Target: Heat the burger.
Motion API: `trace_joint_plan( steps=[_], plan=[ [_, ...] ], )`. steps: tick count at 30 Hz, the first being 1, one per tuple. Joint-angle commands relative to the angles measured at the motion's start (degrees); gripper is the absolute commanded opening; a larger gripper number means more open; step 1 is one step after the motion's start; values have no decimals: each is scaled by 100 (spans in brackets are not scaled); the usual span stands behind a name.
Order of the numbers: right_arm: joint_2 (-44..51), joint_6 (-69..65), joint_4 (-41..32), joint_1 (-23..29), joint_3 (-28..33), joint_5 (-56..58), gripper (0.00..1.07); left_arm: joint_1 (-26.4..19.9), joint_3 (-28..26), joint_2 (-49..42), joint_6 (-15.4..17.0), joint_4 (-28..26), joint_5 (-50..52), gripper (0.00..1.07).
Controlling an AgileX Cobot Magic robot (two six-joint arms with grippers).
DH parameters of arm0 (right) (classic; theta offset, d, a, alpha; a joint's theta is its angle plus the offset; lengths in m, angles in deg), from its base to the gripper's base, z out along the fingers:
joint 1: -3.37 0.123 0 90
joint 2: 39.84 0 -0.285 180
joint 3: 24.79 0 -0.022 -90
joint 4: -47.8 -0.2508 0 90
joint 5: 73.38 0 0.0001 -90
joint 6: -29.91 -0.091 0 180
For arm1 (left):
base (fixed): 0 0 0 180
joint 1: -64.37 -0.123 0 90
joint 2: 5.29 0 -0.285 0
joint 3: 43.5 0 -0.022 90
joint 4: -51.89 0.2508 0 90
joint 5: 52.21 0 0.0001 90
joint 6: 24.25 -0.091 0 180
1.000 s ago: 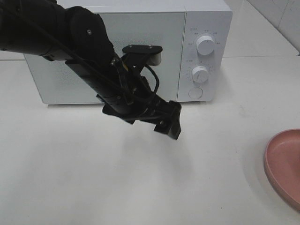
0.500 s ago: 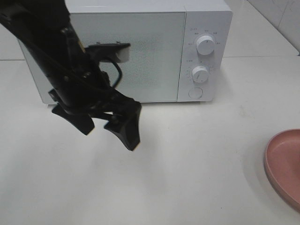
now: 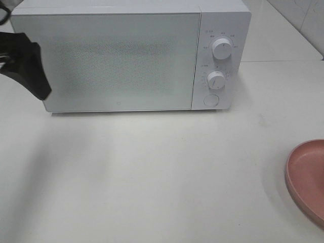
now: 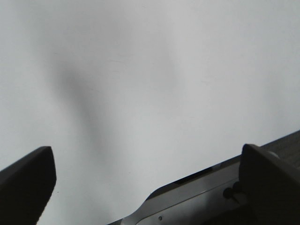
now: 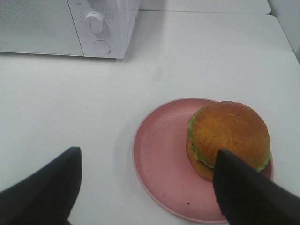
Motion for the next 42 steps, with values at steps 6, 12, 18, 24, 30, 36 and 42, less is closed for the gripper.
trace_joint_plan(
  steps=[6,12,18,24,30,36,42],
  plan=[
    [160,-11,34,-46,6,-34,75,-1203,1163,-1094,-264,6,-246,98],
    [160,-11,34,-46,6,-34,75,-1421,2131,-1902,-292,155,-195,98],
    [160,-11,34,-46,6,-34,75,-1421,2876,-2842,-504,155,155,98],
    [160,-11,34,-46,6,-34,75,-1421,3398,-3644,-613,149,516,98],
    [160,-11,34,-46,6,-34,75,-1421,4079,-4853,-831,206,991,98],
    [160,-11,34,-46,6,-34,75,-1421,4263,-5884,-762,315,911,98],
    [160,-11,34,-46,6,-34,75,-1421,4263,-6560,-739,223,922,98]
  ],
)
